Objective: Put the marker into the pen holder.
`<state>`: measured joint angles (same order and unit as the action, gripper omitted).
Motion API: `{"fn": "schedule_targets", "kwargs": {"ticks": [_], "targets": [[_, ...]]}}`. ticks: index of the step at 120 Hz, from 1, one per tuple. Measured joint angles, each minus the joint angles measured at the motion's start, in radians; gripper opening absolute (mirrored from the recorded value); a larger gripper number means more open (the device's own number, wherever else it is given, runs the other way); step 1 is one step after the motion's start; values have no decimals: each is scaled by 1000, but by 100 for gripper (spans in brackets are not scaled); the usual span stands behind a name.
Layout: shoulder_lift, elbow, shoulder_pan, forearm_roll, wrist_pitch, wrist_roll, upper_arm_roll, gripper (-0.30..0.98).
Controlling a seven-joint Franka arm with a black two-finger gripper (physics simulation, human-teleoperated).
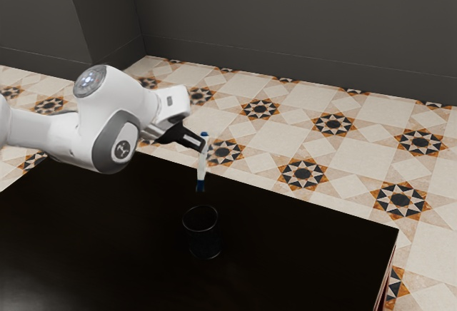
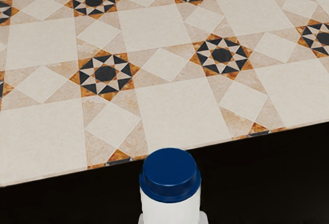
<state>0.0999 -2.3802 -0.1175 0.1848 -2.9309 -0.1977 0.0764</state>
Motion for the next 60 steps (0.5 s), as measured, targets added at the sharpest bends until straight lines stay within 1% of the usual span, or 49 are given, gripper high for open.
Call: {"fn": "schedule_targets", "kwargs": {"ticks": [9,25,50,60], "targets": [[28,-48,22,11,-19,-4,17,-9],[54,-101,14,42,-49,-10,61,-8],[62,-127,15,61,-66,-18,79,-9],[72,-140,15,75,-68,-21,102,-9]]}}
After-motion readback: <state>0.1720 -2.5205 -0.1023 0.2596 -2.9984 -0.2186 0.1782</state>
